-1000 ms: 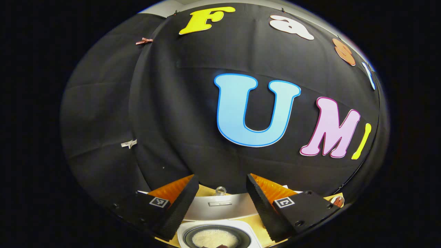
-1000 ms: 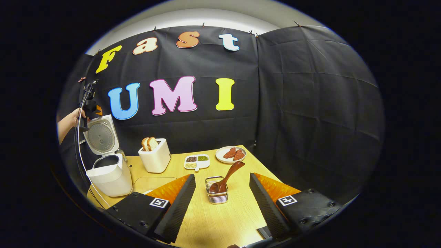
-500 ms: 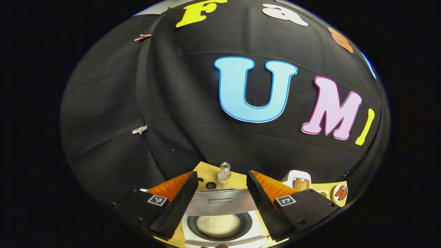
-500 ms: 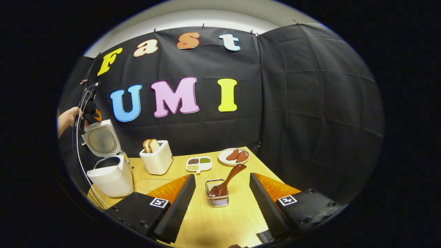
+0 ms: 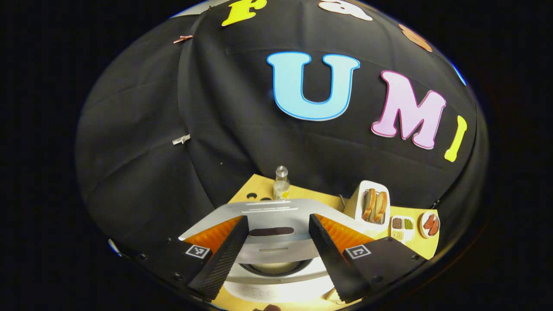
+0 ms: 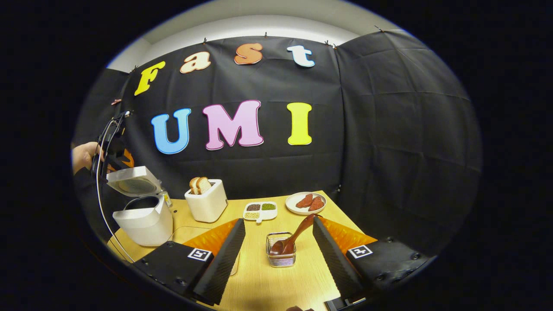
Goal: Close the left gripper, press the button to open the rice cooker; take a wooden spoon from the chopstick holder with the right hand, scoop a spoonful of rice and pour it into the rice cooker, then put the wooden spoon back into the chopstick holder.
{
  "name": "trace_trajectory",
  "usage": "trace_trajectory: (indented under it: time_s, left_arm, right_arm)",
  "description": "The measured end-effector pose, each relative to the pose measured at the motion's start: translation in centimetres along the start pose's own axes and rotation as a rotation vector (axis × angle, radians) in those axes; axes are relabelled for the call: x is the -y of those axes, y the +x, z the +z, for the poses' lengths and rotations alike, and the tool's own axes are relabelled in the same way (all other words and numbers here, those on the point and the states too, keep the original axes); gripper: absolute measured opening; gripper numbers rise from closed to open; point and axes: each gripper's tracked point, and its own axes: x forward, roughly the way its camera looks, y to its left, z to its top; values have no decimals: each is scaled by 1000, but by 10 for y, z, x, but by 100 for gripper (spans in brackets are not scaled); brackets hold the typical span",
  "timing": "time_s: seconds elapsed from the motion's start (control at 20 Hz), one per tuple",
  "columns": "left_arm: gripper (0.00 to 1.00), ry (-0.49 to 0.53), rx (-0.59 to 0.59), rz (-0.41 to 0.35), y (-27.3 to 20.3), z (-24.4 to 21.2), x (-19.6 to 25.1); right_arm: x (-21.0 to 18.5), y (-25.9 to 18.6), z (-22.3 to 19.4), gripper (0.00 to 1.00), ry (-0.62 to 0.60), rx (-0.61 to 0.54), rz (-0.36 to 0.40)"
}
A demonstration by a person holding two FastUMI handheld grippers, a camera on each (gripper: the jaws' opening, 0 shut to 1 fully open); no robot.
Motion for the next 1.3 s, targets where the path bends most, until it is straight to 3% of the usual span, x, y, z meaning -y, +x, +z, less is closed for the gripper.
trace_trajectory:
  time_s: [0.25, 0.8, 1.3]
  left_arm:
    - [99, -13, -28, 14, 2, -43, 4]
    - [100, 4, -82, 39, 23, -132, 4]
    - [100, 13, -59, 40, 28, -140, 4]
  right_arm:
    - [-3, 7, -12, 99, 8, -43, 35]
    - [0, 9, -32, 99, 7, -102, 35]
    - [-16, 5, -46, 99, -29, -147, 61]
